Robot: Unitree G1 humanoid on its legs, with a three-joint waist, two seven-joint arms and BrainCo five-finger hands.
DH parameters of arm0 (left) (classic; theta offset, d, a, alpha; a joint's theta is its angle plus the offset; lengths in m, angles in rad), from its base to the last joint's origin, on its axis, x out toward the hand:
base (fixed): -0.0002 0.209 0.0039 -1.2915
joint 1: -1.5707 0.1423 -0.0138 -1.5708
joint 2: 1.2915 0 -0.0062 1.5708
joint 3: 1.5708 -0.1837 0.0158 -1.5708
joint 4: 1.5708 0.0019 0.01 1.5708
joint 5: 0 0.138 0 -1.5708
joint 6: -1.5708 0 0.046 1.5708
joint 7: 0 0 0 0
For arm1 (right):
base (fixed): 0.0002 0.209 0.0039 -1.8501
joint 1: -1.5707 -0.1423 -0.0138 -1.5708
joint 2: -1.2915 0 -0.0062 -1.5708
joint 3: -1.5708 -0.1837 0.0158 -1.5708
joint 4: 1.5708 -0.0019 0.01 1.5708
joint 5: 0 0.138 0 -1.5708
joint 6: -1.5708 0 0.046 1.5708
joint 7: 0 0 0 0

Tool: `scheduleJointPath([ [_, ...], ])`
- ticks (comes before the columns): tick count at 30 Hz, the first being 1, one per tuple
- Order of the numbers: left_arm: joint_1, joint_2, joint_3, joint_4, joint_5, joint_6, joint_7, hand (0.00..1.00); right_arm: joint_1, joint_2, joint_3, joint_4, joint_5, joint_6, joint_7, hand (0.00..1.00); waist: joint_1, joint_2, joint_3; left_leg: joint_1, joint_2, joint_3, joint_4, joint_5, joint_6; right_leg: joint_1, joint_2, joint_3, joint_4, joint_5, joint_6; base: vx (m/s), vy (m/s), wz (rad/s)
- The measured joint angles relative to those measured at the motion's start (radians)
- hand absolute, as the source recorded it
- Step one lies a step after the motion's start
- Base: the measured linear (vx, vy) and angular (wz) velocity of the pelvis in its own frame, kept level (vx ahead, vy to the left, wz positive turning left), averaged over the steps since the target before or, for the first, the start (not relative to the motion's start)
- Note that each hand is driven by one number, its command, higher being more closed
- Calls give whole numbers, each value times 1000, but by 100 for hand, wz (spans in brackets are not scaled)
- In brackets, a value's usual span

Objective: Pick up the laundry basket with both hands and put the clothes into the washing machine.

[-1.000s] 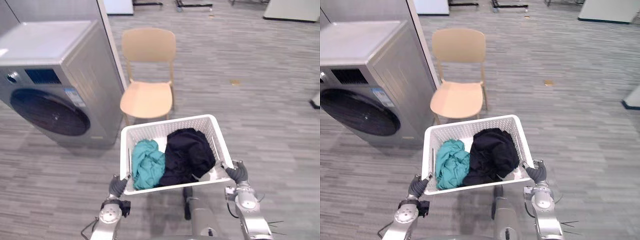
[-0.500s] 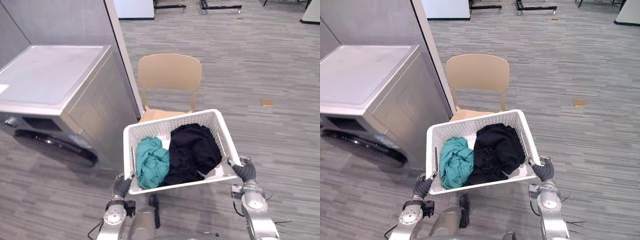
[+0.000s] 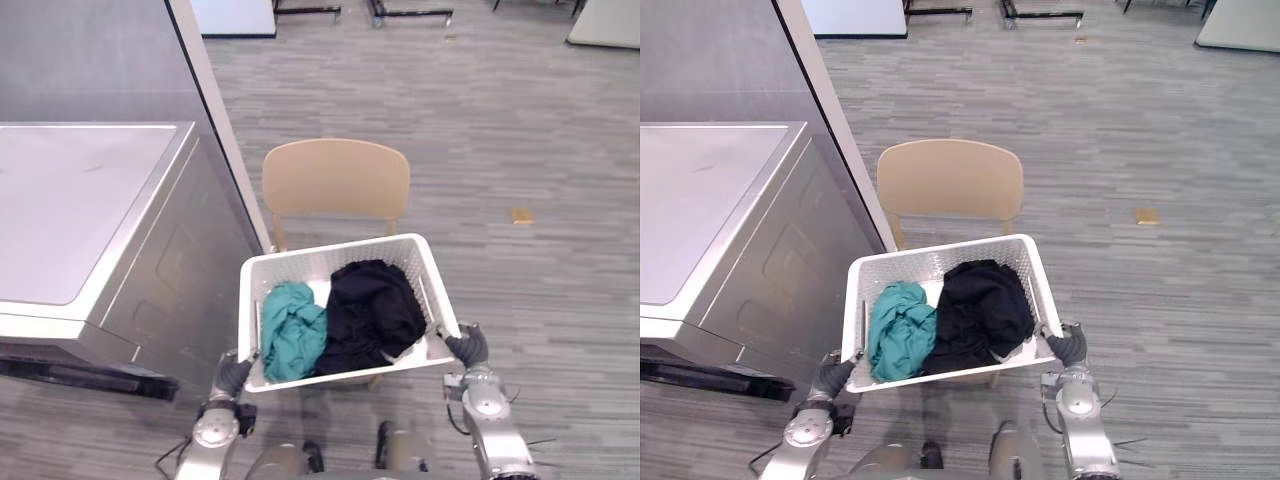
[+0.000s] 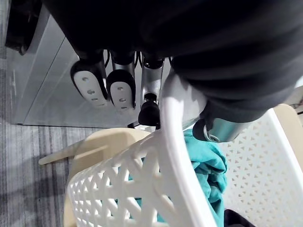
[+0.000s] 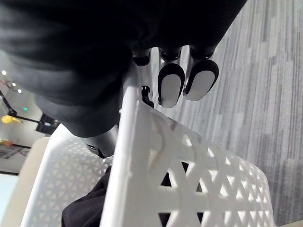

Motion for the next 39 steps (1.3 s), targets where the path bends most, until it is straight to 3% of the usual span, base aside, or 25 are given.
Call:
scheduleJointPath([
  [4,-152,-6,38,1,-10,0,64,100,-110,-2,4,-35,22,0,-52,100,21,-1,84,-194,11,0,144,-5,-2,-163,-18,-7,98,-3,-2,-135,3,13],
  [9,-281,-5,76,73,-51,-2,131,100,-219,3,35,-44,22,0,-109,100,29,10,145,-342,23,-18,219,-58,8,-306,-36,-39,212,-37,-11,-172,0,27],
  [10,-298,-4,76,85,-57,-2,141,0,-231,6,36,-44,22,0,-116,100,34,8,156,-372,24,-18,235,-59,8,-335,-46,-47,238,-42,-16,-163,-24,28],
  [11,-307,-3,76,93,-58,-2,143,0,-235,5,36,-44,22,0,-118,100,38,8,157,-389,24,-18,240,-61,4,-353,-48,-48,248,-44,-17,-184,-37,16],
  [12,-326,-2,76,111,-59,-2,147,0,-247,5,36,-37,21,1,-128,0,47,9,158,-421,25,-18,251,-62,3,-386,-50,-47,260,-44,-18,-162,-44,6],
  [20,-530,44,109,175,-36,-16,186,0,-374,8,37,-2,41,-21,-169,0,48,8,188,-533,43,-18,285,-51,-8,-490,-47,-55,288,-30,-38,-55,-32,1],
  [27,-517,45,108,171,-38,-29,189,0,-378,20,37,-13,41,-22,-182,0,49,6,188,-515,53,7,281,-47,-6,-480,-43,-43,282,-30,-39,67,0,-5],
  [35,-367,-22,143,17,-40,-59,203,0,-214,58,45,-213,40,-56,-168,0,47,-7,197,-436,55,20,259,-48,-6,-411,-33,-30,262,-35,-38,55,-11,-5],
  [39,-213,-55,153,-169,-100,-106,188,0,-99,56,23,-352,40,-92,-148,0,48,-9,196,-348,51,21,227,-53,-8,-329,-32,-31,250,-54,-33,27,-30,6],
])
